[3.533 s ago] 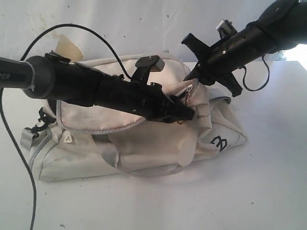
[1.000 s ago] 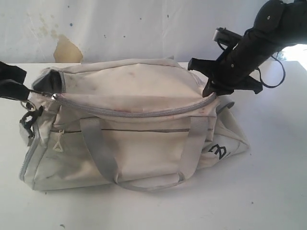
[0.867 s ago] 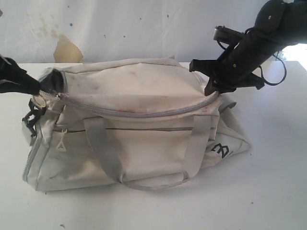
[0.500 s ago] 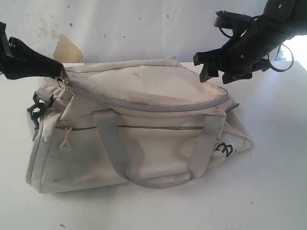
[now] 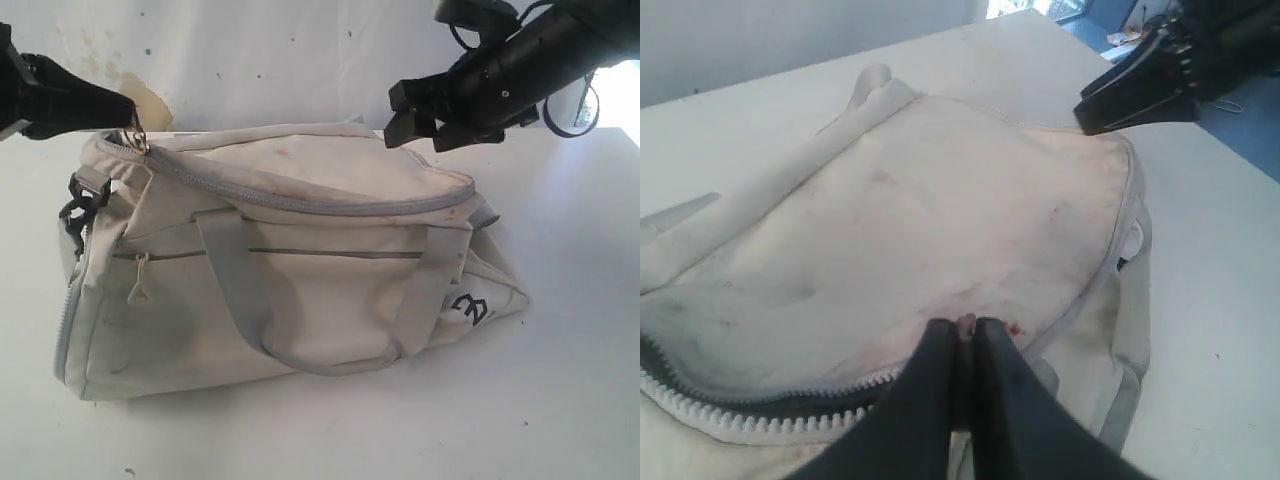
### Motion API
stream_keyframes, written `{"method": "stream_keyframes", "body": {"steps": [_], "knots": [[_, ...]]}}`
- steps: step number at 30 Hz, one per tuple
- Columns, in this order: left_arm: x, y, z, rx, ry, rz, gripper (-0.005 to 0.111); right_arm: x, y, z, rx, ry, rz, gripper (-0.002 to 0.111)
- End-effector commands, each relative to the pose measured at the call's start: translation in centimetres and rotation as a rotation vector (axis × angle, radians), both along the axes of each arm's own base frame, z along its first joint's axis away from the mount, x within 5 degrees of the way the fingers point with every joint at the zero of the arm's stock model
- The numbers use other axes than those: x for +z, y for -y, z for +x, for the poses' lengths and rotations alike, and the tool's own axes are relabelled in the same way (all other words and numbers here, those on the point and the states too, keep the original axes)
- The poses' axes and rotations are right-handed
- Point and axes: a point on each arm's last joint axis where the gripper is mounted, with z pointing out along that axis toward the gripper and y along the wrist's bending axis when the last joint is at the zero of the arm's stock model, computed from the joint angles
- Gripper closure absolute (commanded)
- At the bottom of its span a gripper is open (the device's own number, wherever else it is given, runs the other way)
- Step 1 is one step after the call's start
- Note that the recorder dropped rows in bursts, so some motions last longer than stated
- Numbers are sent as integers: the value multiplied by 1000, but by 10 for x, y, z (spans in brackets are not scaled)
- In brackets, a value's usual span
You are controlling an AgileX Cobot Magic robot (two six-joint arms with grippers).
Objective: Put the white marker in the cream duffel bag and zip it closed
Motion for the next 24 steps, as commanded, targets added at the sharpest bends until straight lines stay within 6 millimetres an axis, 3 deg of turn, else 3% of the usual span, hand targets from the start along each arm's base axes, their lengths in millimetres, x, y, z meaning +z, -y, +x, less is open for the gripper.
{"method": "stream_keyframes", "body": {"steps": [1, 13, 24], "knots": [[-7, -1, 2, 40, -42, -49, 107, 11, -25, -16, 256, 66, 58, 50], [-4, 0, 5, 162, -164, -232, 107, 14, -106, -53, 491, 182, 37, 53], [-4, -2, 7, 206, -192, -253, 107, 18, -151, -79, 648, 376, -9, 58]]}}
